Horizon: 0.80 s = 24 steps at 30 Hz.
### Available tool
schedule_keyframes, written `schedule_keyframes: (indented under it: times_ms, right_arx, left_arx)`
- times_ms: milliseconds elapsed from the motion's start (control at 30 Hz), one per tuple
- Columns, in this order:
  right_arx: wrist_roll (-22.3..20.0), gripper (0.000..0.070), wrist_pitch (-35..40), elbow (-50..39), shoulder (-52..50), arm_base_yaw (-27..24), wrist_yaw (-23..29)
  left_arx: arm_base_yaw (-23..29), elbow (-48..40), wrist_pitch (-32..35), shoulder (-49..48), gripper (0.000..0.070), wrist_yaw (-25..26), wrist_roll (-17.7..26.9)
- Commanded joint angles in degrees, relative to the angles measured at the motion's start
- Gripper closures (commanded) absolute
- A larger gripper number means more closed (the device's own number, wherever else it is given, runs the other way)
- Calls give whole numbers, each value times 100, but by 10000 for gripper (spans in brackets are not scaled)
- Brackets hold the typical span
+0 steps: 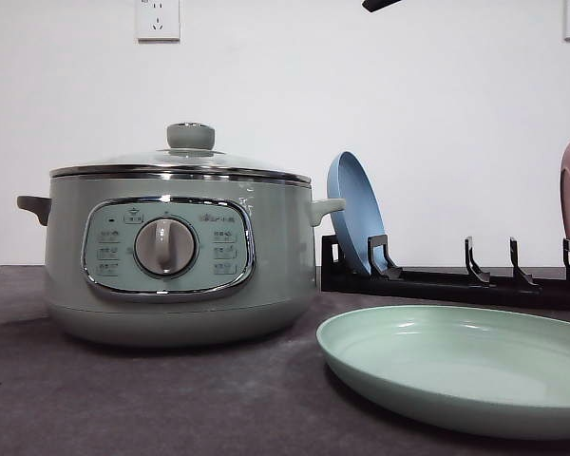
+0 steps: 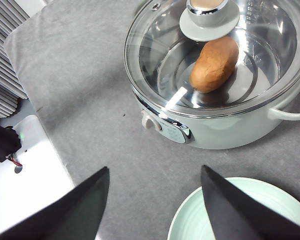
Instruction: Transfer potato from steamer to green plate
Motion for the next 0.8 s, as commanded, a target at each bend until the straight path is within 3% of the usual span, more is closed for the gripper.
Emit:
schedule_keyframes:
  times_ms: [0, 400, 767]
  right_arx:
    - [-66, 339, 16, 89, 58, 31, -20]
    - [-66, 339, 5, 89, 59, 31, 39]
    - [-66, 339, -74, 89, 57, 31, 39]
  left_arx:
    - [-99, 430, -10, 348, 150, -100, 20]
    - [-1015, 2361, -287, 2658, 150, -1230, 390]
    - [-1512, 2686, -153, 3848, 150, -1912, 641]
